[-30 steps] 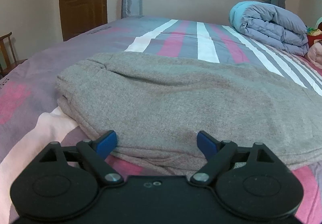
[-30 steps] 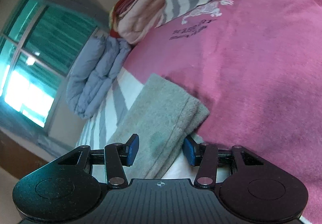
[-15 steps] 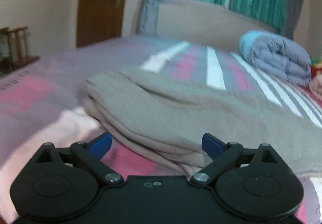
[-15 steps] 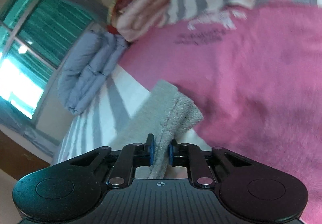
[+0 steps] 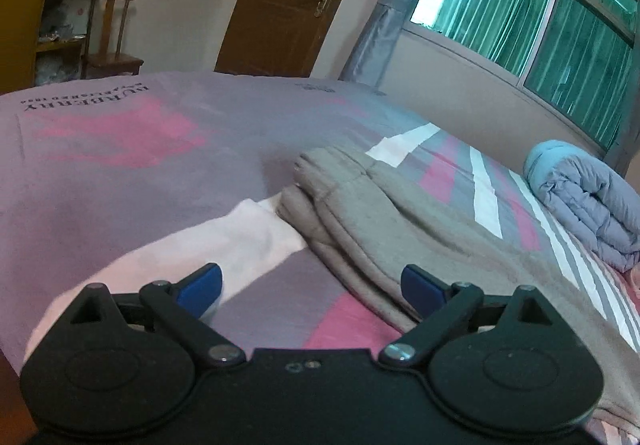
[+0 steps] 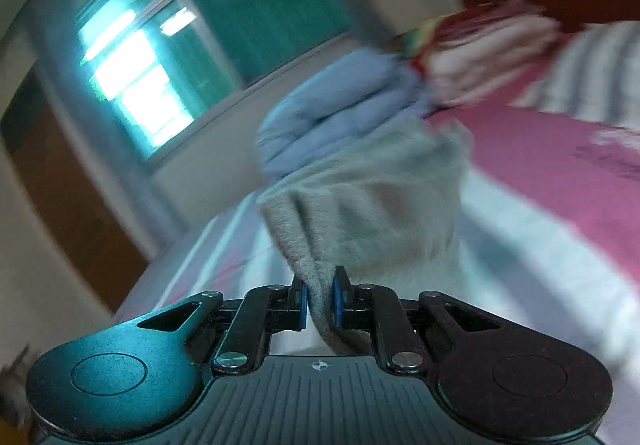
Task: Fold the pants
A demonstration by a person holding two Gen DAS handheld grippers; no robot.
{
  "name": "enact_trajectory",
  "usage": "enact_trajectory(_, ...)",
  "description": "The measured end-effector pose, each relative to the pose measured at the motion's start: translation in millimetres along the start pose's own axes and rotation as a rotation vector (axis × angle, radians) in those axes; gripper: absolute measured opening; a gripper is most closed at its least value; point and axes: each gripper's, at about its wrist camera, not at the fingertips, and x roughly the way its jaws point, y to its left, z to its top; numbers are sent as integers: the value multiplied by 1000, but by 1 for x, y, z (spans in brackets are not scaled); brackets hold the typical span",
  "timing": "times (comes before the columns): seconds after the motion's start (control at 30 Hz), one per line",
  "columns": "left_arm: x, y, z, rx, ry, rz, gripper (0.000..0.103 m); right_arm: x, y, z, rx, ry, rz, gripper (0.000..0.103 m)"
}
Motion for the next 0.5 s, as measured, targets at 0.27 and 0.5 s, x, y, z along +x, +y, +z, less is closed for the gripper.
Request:
enact_trajectory(0.27, -13, -24, 2, 199, 29, -117, 90, 69, 118, -128, -136, 255, 149, 13)
enact_trajectory(0.5, 1, -39, -6, 264, 107, -139, 90, 79, 146, -206, -311, 323, 129, 37)
